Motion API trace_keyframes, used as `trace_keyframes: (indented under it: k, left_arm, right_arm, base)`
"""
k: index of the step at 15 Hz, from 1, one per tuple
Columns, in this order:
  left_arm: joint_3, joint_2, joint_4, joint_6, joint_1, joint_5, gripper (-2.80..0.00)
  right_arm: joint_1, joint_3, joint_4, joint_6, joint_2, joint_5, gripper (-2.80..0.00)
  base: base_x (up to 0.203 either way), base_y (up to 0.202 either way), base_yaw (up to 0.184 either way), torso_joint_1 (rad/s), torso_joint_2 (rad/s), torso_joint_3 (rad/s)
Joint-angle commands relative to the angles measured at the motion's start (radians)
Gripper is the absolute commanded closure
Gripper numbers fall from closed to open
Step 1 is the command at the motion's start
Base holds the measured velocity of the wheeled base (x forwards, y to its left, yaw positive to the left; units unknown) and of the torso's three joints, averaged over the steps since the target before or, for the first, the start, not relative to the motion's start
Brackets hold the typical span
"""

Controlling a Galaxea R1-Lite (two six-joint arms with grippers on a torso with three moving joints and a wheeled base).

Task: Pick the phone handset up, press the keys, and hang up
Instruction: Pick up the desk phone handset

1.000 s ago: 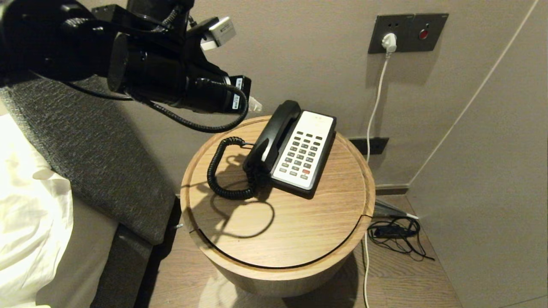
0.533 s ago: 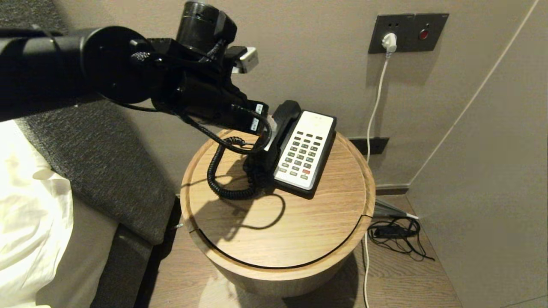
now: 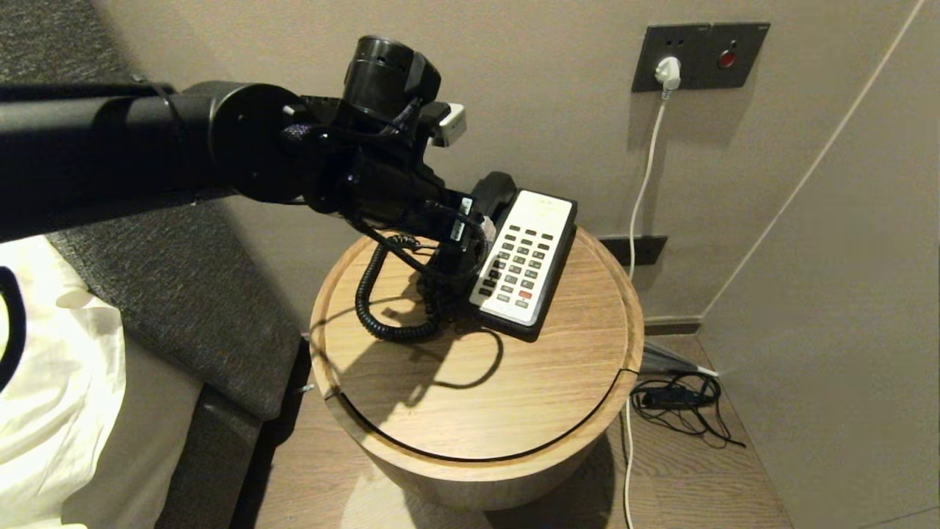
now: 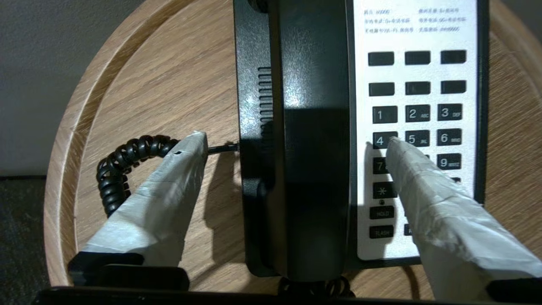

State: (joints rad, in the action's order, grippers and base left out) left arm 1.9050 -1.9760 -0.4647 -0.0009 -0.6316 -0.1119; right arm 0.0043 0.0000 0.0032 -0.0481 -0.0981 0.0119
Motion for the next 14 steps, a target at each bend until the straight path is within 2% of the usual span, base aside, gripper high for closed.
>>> trace_keyframes:
  k: [1,7,9,14]
  left_arm:
    - [-0.001,-0.009,-0.004,-0.001,0.0,-0.002,-2.8]
    - [0.001,-0.03,0.0,0.009,0.003,-0.005,-2.8]
    - [0.005,-0.037,0.033,0.009,0.007,-0.041,-2.8]
    - [0.008,-0.049,0.073,0.009,0.01,-0.048,-2.8]
  right_arm:
    - [0.0,0.0,0.0,0.0,0.0,0.0,0.0]
    - [0.0,0.0,0.0,-0.001,0.0,0.0,0.0]
    - [0.0,0.0,0.0,-0.001,-0.002,0.0,0.0]
    - [0.0,0.0,0.0,-0.001,0.0,0.0,0.0]
  base:
    - [0.0,0.0,0.0,0.0,0.0,0.0]
    - [0.0,0.0,0.0,0.0,0.0,0.0]
    - [0.0,0.0,0.0,0.0,0.0,0.0]
    - [0.0,0.0,0.0,0.0,0.0,0.0]
